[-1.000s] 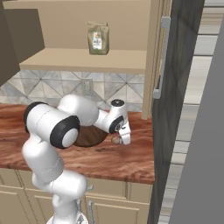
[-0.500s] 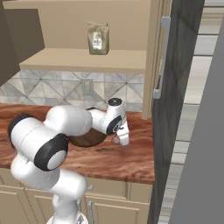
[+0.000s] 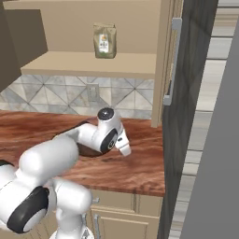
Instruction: Pick the egg and butter from the fridge and place them by the bowl for mixing.
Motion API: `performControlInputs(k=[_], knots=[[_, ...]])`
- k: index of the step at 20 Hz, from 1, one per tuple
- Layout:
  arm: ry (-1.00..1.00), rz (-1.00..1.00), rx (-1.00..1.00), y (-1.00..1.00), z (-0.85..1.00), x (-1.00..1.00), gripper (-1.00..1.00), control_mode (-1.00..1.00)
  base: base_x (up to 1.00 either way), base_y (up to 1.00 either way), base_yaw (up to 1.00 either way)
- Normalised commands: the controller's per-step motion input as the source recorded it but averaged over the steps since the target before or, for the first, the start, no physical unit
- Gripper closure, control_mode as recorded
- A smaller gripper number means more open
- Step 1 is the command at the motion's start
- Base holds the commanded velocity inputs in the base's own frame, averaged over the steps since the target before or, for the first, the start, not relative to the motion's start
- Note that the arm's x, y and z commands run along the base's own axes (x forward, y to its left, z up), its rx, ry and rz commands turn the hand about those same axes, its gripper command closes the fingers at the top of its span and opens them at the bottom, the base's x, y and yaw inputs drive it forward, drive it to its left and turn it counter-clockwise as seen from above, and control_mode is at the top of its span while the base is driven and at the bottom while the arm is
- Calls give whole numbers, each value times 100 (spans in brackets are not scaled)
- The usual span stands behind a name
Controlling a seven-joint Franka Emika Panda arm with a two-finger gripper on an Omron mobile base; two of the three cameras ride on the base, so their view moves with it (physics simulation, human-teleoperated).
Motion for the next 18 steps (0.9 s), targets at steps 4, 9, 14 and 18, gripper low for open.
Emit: performControlInputs(k=[4, 9, 14, 18], knots=[[-16, 17, -15, 20, 40, -49, -100, -100, 0, 0, 0], [-1, 23, -6, 29, 48, -40, -100, -100, 0, 0, 0], [-1, 38, -10, 27, 41, -51, -100, -100, 0, 0, 0], [-1, 28, -19, 31, 44, -47, -100, -100, 0, 0, 0]])
